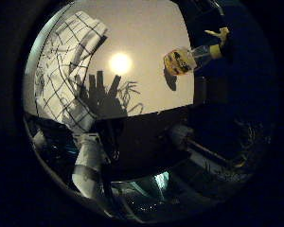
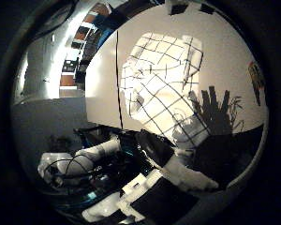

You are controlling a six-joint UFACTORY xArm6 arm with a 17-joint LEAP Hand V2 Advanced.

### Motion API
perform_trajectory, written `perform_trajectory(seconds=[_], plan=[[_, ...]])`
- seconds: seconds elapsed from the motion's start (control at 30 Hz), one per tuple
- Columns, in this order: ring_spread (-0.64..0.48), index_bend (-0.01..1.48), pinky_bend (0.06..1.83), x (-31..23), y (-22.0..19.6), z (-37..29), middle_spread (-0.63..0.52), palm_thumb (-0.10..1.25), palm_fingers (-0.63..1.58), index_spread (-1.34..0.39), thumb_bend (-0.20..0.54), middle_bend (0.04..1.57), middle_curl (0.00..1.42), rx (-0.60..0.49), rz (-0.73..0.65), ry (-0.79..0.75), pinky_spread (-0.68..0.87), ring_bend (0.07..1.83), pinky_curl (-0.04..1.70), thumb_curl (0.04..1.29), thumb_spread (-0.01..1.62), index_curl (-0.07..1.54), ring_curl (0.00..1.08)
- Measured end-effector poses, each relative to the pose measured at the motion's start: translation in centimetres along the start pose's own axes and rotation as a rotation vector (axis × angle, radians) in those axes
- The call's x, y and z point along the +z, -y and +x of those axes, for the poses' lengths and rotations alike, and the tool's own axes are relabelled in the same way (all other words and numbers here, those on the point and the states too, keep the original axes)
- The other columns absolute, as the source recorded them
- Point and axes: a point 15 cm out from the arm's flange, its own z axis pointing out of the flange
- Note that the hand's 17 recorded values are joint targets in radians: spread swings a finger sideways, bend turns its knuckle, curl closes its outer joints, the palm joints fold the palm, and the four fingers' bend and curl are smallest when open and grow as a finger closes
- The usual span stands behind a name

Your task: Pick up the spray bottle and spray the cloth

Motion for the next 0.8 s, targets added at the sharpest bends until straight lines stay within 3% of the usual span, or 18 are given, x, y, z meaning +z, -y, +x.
perform_trajectory(seconds=[0.43, 0.8], plan=[[0.18, 0.16, 0.42, -2.4, 3.2, -6.1, 0.02, 0.52, 0.29, -0.33, -0.023, 0.20, 0.34, -0.043, 0.089, 0.162, 0.40, 0.37, 0.25, 0.29, 1.07, 0.30, 0.26], [0.17, 0.15, 0.44, -8.4, 3.9, -0.6, 0.00, 0.52, 0.28, -0.32, -0.023, 0.23, 0.36, 0.082, 0.308, 0.267, 0.39, 0.42, 0.26, 0.29, 1.08, 0.28, 0.27]])
